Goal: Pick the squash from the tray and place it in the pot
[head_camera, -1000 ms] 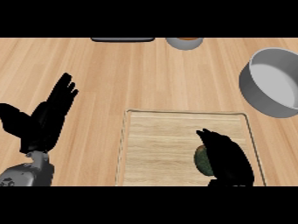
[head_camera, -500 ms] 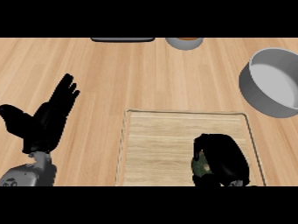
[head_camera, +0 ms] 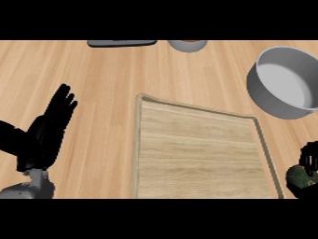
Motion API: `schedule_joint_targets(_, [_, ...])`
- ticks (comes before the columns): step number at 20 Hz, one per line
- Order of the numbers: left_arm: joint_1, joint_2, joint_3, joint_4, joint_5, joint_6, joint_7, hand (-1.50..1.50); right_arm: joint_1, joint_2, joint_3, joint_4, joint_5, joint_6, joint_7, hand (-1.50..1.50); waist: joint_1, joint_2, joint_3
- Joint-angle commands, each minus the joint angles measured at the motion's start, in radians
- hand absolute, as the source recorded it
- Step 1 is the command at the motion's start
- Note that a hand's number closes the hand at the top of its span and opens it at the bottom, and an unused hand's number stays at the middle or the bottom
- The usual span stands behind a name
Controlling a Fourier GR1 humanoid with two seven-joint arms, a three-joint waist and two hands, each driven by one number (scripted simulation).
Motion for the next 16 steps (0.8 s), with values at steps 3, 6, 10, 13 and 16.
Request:
schedule_joint_targets(3, [-0.016,-0.003,-0.005,0.006,0.004,-0.005,0.008,0.0,0.038,-0.212,-0.349,0.256,-0.1,-0.115,-0.322,1.5,0.013,0.002,0.001])
schedule_joint_targets(6, [-0.043,0.008,0.02,0.067,0.014,-0.02,-0.027,0.0,0.053,-0.263,-0.481,0.35,-0.161,-0.165,-0.473,1.5,0.007,0.002,-0.002])
schedule_joint_targets(10, [-0.039,0.017,0.012,-0.005,0.01,-0.01,0.041,0.0,0.115,-0.321,-0.621,0.456,-0.253,-0.143,-0.717,1.5,0.026,-0.002,-0.002])
schedule_joint_targets(13, [-0.01,-0.001,-0.023,0.019,-0.018,-0.02,-0.017,0.0,0.094,-0.386,-0.723,0.469,-0.337,-0.06,-0.775,1.5,0.03,-0.001,-0.004])
schedule_joint_targets(16, [-0.057,-0.004,-0.008,0.045,-0.002,-0.012,0.011,0.0,0.061,-0.415,-0.81,0.408,-0.416,-0.015,-0.784,1.5,0.022,-0.002,-0.005])
